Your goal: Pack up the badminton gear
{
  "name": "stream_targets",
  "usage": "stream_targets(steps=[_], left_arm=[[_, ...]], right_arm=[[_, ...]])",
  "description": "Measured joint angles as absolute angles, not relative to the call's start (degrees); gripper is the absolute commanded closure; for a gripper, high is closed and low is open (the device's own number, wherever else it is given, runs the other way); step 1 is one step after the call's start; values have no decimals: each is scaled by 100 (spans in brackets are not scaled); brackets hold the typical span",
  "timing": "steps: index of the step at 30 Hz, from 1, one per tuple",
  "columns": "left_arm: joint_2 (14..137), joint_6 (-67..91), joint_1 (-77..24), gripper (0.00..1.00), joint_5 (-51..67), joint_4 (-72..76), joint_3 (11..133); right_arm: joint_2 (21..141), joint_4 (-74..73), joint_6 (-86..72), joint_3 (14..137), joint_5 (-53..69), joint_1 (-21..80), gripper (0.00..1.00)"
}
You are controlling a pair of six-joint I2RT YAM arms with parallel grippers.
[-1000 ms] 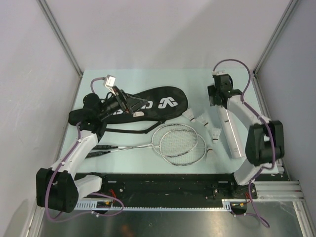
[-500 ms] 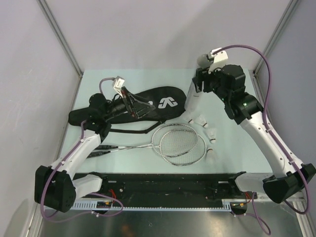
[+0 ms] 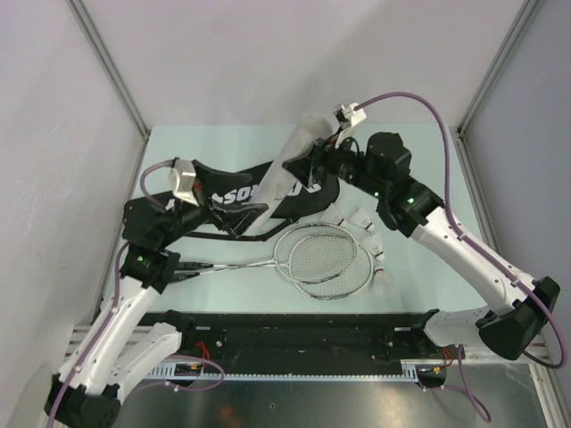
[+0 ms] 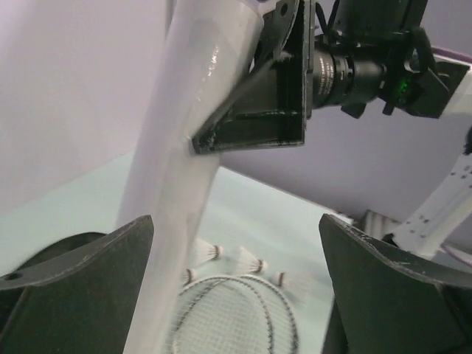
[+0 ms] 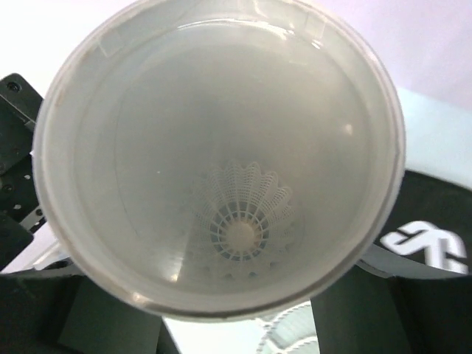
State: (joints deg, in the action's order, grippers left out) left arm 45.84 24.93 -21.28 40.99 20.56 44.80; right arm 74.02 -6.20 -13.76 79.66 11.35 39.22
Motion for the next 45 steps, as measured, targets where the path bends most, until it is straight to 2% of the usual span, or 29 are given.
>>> stream_targets(steps=[4,16,26,28,31,32,33,34,35,36,41,45], left_arm=[[4259,1774,-2137,0,3607,1262,4633],[4821,694,-2137,0,3127,161,4628],[5913,696,-2222,0,3673,-47,5074],[6049,692,-2300,4,3787,-58,5183],[6173,683,-2408,22,3859,-58,5286],[6202,639,-2432,26,3876,-54,5297],[6213,639,-2438,34,3876,-58,5297],[6224,613,-2443,36,3898,-60,5297],[6224,563,-2453,38,3907,-60,5297],[6219,526,-2467,41,3913,-64,5295],[6069,279,-2486,50,3774,-67,5113],[5916,27,-2484,57,3732,-126,4860]], right_arm=[[7548,-130,-2112,7634,1260,4209,80],[7679,657,-3387,6842,1253,4303,80],[7616,886,-3822,6493,1253,4303,79],[7592,895,-3922,6427,1258,4303,79],[7572,972,-4101,6335,1286,4303,75],[7564,1015,-4169,6300,1299,4303,73],[7553,1050,-4228,6267,1306,4303,58],[7542,1066,-4276,6239,1299,4303,46],[7533,1074,-4318,6217,1293,4300,31],[7518,1081,-4355,6195,1297,4292,1],[7126,720,-4003,6163,1916,3857,0],[6104,-351,-3181,6154,2532,2392,0]])
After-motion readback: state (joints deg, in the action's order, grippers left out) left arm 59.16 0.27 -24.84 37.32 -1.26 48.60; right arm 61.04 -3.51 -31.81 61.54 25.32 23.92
